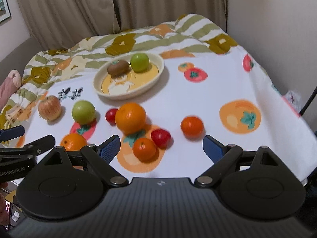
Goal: Organize fruits
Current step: 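Withdraw both tools from the bowl back over the fruit, then grasp the large orange with the left tool while the right tool grasps a tangerine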
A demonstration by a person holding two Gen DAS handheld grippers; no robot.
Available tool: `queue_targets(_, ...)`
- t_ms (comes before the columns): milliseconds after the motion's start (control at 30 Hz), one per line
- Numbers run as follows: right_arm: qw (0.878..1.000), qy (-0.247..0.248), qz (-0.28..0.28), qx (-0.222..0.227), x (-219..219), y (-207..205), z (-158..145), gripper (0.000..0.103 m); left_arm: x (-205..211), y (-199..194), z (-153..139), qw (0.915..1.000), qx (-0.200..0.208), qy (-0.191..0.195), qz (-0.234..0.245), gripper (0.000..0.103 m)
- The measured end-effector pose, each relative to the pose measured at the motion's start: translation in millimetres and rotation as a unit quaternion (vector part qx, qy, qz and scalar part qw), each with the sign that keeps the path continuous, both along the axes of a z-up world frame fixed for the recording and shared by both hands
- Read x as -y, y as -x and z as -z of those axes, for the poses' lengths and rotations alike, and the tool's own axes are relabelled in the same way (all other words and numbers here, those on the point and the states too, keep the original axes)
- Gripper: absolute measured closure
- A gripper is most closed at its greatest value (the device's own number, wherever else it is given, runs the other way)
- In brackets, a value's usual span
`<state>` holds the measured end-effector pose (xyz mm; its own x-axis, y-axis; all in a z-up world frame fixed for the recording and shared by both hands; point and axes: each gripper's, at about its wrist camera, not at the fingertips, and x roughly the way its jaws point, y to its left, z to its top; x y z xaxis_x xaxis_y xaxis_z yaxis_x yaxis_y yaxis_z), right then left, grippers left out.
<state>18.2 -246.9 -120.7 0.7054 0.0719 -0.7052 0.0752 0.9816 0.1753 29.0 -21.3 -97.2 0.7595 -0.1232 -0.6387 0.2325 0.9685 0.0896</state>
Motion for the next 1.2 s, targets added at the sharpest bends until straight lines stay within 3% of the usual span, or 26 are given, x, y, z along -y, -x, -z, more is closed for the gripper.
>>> queue_targets(267,1.0,0.0,0.003,-0.021,-16.7,-6.4,38.7,0.001,7.7,-11.3,36.8,0.9994,-0.022,-0.012,0.025,0.012)
queue_targets(400,1.0,0.001,0.005,-0.023,-21.4,-10.7,43.7,0.011,8.8,-19.4,48.8,0.9988,-0.039,-0.007,0.029,0.013)
queue_targets(733,0.999,-0.004,0.01,-0.04,-30.3,-19.5,49.2,0.018,6.9,-34.2,54.1,0.9975,-0.06,0.019,0.032,0.021)
queue_targets(867,0.999,0.005,0.015,-0.043,-33.6,-24.8,49.2,0.018,5.4,-38.2,57.9,0.996,-0.076,0.032,0.035,0.035)
queue_targets(1200,0.999,0.009,0.006,-0.051,-44.0,-35.4,51.4,0.031,-1.0,-34.4,56.0,0.996,-0.077,0.033,0.031,0.036)
